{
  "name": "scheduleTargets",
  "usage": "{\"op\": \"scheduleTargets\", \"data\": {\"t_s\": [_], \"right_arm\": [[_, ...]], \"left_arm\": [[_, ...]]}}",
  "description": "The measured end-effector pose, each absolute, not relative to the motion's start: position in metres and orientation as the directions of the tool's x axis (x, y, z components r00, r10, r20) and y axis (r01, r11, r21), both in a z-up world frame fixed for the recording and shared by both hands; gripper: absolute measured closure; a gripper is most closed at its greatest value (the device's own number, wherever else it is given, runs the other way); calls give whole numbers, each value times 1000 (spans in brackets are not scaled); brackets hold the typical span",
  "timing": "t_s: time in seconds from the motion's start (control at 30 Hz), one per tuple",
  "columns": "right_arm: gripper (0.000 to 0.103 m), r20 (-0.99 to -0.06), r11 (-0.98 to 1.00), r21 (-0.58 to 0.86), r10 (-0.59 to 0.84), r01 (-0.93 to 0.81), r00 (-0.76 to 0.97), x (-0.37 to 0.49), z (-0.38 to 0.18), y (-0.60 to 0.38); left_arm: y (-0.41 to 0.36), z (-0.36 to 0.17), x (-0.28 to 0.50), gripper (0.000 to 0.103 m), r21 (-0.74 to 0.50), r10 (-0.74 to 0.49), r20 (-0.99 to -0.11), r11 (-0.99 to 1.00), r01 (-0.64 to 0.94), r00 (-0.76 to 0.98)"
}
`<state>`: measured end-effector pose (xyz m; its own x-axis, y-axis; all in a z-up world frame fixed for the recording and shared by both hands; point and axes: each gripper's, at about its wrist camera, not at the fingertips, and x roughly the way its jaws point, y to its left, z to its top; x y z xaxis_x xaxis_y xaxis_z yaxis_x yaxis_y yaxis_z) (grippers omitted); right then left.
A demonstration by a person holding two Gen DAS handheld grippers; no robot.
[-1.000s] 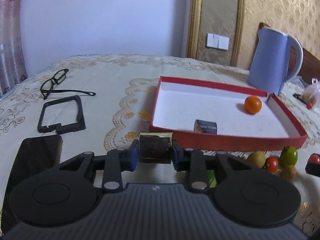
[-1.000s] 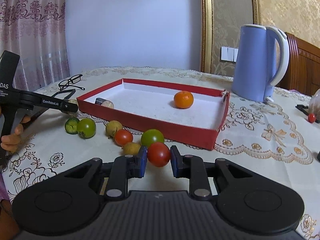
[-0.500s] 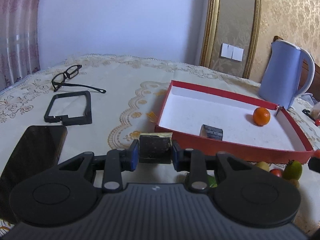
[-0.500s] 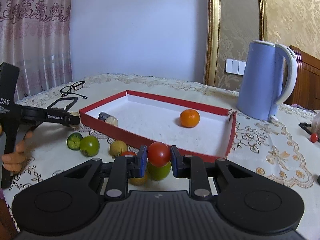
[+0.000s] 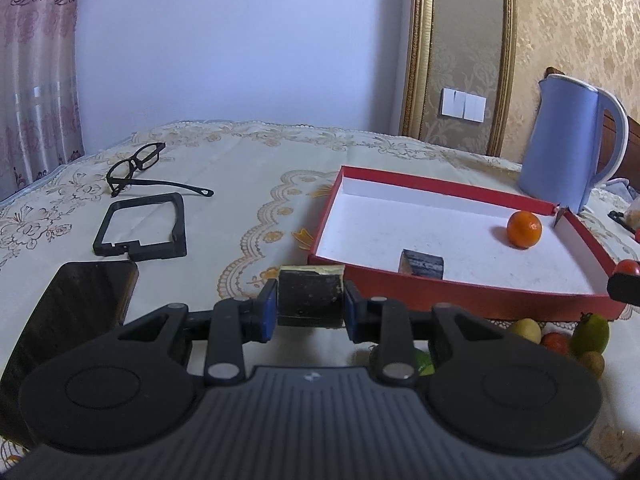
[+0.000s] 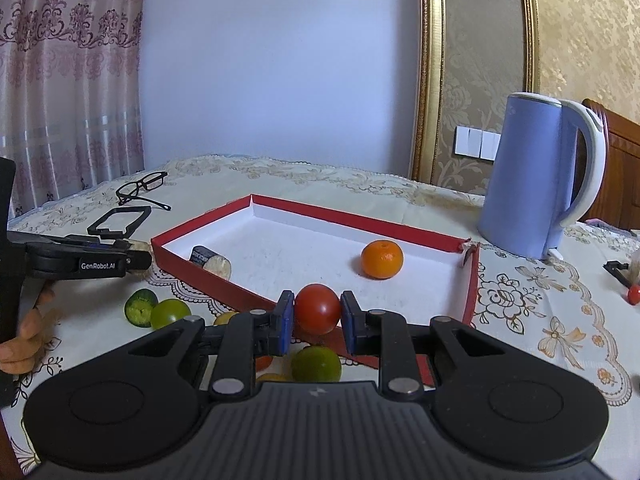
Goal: Organize fruits
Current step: 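Carry the red tomato into the tray beside the orange and open the right tool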
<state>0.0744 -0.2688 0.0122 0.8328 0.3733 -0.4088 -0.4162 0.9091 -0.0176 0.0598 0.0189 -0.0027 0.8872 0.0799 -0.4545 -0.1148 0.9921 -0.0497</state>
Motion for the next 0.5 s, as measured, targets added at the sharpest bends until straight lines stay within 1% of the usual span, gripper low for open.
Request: {"op": "scheduleTargets", "data": {"t_s": [0.5], "right_arm": [[79, -418, 899, -41, 382, -437, 824, 106, 24, -251]], "left_arm": [[20, -3, 58, 73, -57, 82, -453, 991, -121, 888]]}}
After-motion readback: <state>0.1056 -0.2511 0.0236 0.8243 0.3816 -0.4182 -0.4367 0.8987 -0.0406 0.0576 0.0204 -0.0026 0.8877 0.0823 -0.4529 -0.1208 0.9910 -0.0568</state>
